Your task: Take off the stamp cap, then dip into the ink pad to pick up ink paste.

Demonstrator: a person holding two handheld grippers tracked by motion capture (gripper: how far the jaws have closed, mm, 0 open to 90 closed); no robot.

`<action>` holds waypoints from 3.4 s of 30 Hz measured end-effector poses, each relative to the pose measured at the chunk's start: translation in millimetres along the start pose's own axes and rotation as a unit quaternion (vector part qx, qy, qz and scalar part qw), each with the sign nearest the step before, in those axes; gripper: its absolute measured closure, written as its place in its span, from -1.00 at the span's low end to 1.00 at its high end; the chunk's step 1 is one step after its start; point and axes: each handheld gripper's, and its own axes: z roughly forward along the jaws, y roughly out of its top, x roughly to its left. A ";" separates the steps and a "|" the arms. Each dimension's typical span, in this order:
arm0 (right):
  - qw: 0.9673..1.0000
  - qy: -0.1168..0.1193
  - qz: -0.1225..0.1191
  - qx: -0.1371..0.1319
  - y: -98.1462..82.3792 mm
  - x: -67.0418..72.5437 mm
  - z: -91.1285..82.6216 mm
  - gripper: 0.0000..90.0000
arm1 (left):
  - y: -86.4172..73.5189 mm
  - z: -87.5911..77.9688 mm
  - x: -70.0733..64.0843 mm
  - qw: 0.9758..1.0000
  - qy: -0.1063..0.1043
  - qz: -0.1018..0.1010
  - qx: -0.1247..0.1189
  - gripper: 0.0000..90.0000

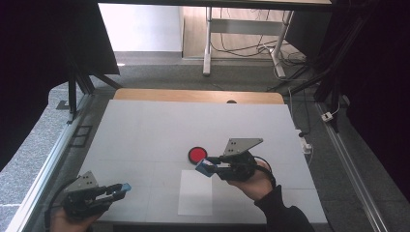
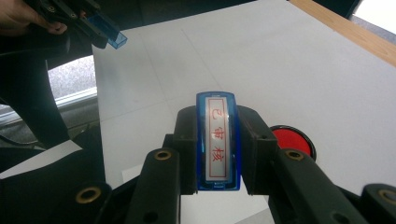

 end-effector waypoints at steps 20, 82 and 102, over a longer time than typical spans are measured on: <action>0.999 -0.029 0.026 0.020 -1.1 -20.9 18.3 0.57 | -3.5 -0.5 2.9 1.000 -0.011 -0.009 0.003 0.52; 0.986 -0.082 0.025 0.144 -5.6 -81.4 118.5 0.57 | -2.5 2.2 3.7 1.000 -0.018 -0.009 0.017 0.53; 0.981 -0.105 0.007 0.165 0.6 -72.6 127.2 0.58 | -2.4 2.9 4.0 1.000 -0.016 -0.010 0.021 0.53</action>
